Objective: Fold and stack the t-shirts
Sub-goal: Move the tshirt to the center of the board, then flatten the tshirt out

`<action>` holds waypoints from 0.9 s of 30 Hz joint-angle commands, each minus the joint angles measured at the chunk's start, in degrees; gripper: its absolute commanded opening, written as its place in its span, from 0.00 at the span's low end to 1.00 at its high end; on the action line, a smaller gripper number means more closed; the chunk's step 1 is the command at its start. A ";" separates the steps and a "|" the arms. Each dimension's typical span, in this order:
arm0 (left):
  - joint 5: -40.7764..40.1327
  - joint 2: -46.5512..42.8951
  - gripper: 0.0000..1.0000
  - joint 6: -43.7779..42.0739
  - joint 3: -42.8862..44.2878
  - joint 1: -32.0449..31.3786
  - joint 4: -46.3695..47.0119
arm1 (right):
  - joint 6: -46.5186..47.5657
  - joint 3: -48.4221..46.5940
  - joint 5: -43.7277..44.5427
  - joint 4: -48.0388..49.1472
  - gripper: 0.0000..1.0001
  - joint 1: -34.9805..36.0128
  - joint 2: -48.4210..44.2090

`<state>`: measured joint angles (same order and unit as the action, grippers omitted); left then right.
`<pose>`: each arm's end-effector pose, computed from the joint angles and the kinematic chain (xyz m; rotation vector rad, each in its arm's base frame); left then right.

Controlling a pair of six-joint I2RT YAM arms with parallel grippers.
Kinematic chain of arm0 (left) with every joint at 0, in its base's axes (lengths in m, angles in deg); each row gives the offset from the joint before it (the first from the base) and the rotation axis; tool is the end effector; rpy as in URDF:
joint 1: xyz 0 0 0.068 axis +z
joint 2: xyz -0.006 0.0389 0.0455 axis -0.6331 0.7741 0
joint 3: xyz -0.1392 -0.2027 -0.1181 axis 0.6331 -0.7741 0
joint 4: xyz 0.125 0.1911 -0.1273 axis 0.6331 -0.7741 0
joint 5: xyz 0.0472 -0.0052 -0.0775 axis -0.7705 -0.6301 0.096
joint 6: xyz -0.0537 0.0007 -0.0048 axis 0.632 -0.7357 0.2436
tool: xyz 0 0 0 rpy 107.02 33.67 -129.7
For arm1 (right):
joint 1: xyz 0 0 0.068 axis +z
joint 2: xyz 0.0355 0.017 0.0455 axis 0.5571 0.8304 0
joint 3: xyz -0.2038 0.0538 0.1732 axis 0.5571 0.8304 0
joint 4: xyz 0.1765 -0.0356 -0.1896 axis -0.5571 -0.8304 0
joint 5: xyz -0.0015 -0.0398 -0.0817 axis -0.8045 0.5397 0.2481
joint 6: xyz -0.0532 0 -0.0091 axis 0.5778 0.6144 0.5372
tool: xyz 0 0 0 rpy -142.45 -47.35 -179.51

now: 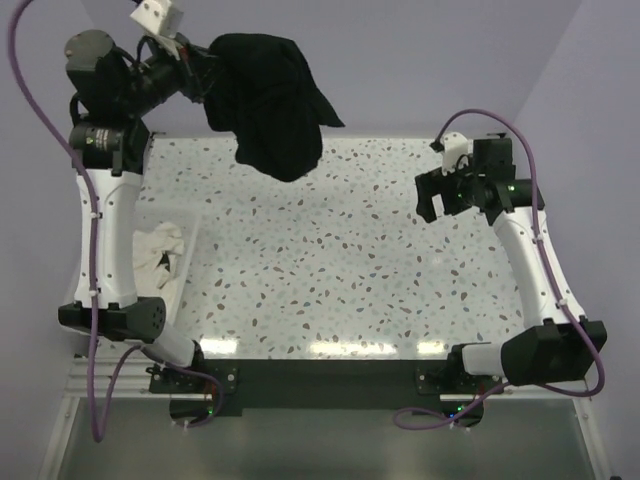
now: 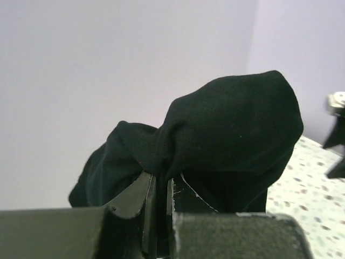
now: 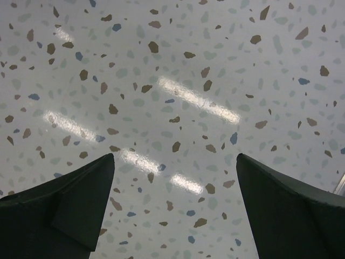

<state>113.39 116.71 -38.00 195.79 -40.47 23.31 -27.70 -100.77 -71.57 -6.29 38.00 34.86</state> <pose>0.2878 -0.0277 0.5795 0.5198 1.4048 -0.5266 0.2721 0.0290 0.3678 -0.5316 2.2653 0.2103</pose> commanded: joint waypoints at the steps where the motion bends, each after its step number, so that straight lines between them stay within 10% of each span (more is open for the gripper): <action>1: 4.01 -0.56 0.00 4.22 -8.57 -5.92 8.54 | -2.34 -3.24 3.03 0.53 0.99 -0.63 -1.43; 3: 8.20 -2.67 0.31 4.05 -21.08 -7.76 9.42 | -1.39 -3.16 2.24 -1.14 0.99 -0.63 -1.61; 5: 9.46 -4.25 1.00 3.26 -29.04 -7.69 6.20 | 0.02 -2.89 -0.64 -3.85 0.99 -0.71 -1.70; 11: 6.22 -9.52 1.00 -5.43 -48.65 -2.50 0.99 | 2.67 1.93 -6.45 -7.30 0.99 -0.54 -2.05; 27: -8.37 4.35 0.81 -20.30 -51.48 -6.89 -11.76 | -2.87 5.19 -6.38 1.49 0.84 6.84 17.89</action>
<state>108.02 119.73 -54.85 144.23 -45.56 14.18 -29.74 -94.86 -77.27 -6.29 42.24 50.80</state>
